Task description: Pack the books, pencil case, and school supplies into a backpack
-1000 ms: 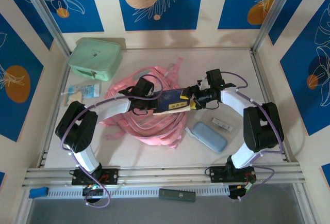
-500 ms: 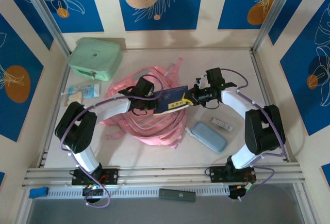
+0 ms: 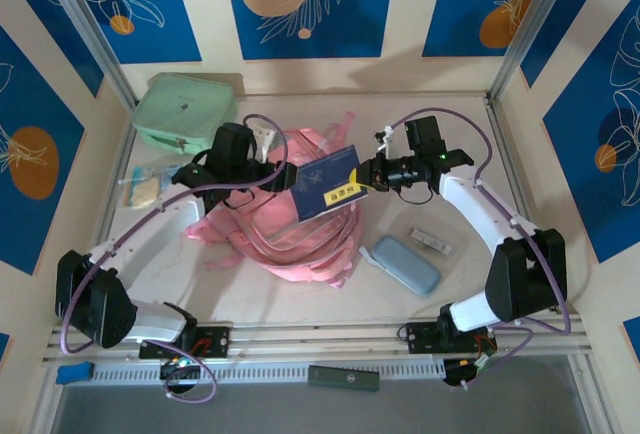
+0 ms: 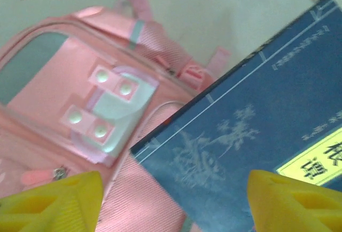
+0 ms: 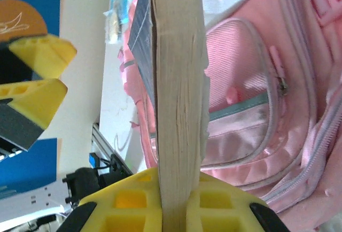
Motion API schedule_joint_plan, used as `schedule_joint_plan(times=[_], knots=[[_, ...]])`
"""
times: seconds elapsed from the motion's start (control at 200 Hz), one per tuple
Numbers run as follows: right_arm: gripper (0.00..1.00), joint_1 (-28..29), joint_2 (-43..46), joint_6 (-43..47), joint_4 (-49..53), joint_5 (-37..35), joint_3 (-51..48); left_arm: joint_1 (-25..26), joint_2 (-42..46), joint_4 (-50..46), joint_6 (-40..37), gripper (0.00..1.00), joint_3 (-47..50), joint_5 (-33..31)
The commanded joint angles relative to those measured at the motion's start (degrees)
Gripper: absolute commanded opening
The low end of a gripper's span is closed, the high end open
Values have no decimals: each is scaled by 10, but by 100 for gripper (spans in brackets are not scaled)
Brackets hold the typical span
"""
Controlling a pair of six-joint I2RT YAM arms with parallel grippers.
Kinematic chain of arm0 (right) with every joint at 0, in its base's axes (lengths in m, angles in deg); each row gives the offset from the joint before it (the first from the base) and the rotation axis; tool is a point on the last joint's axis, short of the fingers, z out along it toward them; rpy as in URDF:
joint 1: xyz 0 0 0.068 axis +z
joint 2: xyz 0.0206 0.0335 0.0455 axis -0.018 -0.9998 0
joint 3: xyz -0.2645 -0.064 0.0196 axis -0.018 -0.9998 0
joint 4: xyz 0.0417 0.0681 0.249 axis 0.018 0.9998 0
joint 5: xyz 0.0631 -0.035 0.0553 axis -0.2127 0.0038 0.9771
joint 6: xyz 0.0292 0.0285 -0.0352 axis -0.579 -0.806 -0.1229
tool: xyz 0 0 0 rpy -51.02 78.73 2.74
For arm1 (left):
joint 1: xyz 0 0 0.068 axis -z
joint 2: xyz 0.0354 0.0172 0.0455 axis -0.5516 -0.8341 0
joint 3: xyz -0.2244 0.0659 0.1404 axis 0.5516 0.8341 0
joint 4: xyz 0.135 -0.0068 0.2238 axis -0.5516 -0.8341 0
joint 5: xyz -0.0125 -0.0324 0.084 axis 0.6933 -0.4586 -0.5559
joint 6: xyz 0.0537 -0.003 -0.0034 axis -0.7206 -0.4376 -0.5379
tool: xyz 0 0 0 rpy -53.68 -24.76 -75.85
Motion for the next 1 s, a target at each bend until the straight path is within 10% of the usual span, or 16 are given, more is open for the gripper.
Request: schedule_joint_plan(times=[0.0, 0.48, 0.995], knots=[[2, 16, 23, 75, 44, 40, 37, -4, -4, -39, -115, 75, -39, 110], [0, 45, 31, 155, 76, 61, 88, -12, -90, -133, -212, 79, -164, 208], [0, 33, 22, 165, 95, 25, 104, -11, -93, -135, -195, 30, -156, 293]])
